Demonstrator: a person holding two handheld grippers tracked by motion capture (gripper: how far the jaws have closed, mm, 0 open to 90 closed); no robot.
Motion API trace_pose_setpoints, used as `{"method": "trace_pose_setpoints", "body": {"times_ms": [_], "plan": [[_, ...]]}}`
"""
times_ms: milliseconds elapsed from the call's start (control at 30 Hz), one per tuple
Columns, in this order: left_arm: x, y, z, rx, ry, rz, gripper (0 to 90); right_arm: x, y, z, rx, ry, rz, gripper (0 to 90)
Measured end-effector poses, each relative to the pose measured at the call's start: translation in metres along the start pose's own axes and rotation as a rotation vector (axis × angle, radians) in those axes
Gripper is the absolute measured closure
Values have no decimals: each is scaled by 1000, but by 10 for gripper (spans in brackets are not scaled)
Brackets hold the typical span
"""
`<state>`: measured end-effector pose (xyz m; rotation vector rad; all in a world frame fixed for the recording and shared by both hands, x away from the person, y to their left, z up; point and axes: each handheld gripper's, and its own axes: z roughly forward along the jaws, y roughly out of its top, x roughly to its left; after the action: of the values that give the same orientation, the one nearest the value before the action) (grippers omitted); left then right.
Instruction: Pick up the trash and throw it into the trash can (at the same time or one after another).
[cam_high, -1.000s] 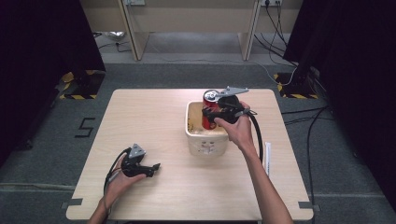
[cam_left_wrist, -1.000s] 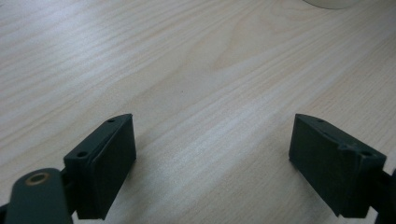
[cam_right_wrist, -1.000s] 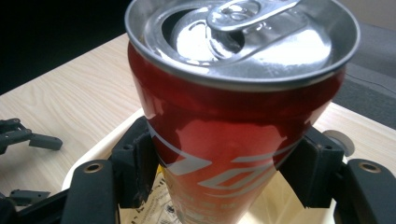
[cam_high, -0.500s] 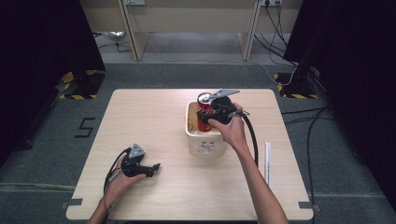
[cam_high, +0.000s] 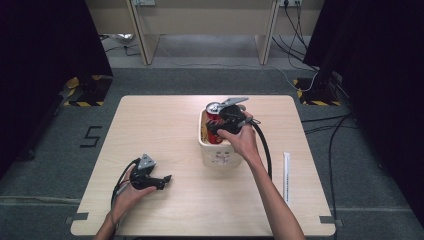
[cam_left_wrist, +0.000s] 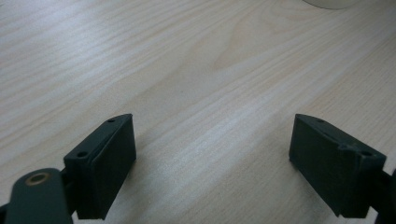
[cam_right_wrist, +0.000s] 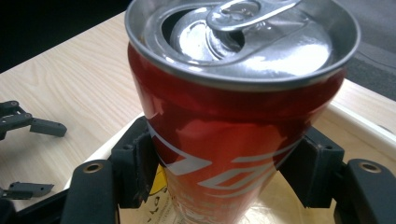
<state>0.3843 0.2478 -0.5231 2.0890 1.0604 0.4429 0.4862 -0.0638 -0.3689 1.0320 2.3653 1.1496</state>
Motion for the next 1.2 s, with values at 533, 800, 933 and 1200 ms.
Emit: {"method": "trace_pose_setpoints", "body": {"times_ms": [533,800,933,1200], "plan": [[0,0,0,-3,1,-1,141,1,-5,3,9,39,16,292],[0,0,0,0,0,0,141,2,-1,-11,-23,36,9,252],[0,0,0,0,0,0,141,1,0,-19,-47,35,14,247],[0,0,0,0,0,0,141,-4,-1,-32,-58,8,7,243]]}}
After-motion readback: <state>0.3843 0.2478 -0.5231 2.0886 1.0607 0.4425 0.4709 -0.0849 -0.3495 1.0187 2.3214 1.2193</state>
